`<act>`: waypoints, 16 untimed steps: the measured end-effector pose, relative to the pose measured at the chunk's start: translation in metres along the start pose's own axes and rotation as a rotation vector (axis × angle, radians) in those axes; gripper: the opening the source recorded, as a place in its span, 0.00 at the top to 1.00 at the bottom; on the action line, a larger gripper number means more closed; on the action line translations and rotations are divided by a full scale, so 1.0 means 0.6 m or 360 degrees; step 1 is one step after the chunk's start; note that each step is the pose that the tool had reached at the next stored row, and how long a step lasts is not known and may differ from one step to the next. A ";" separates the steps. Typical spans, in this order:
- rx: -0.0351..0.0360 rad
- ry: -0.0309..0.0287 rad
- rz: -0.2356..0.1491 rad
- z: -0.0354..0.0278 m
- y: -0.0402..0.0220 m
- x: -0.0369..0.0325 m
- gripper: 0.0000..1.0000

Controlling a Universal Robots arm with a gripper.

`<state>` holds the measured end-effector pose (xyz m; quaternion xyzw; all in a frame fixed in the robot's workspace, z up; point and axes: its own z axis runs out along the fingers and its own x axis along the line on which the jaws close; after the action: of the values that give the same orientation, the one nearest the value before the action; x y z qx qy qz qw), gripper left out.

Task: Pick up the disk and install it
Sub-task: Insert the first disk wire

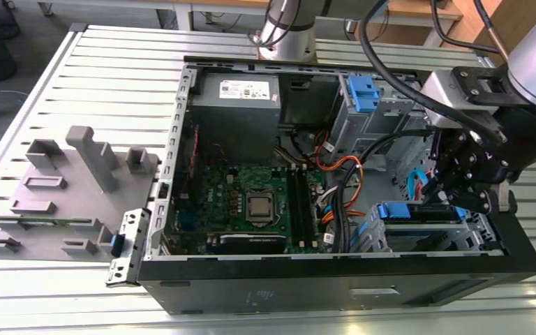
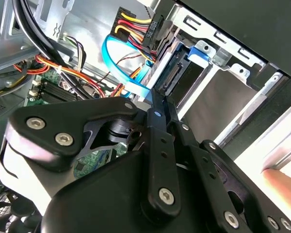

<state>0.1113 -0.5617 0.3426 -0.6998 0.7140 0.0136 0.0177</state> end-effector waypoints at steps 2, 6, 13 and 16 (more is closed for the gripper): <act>0.0001 -0.00016 -0.0003 0.001 0.000 0.001 0.84; 0.0002 -0.00021 -0.0006 0.003 0.000 0.002 0.84; 0.0004 -0.00022 -0.0012 0.006 0.001 0.004 0.84; 0.0004 -0.00024 -0.0013 0.007 0.001 0.004 0.84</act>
<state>0.1107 -0.5639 0.3385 -0.7027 0.7111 0.0131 0.0192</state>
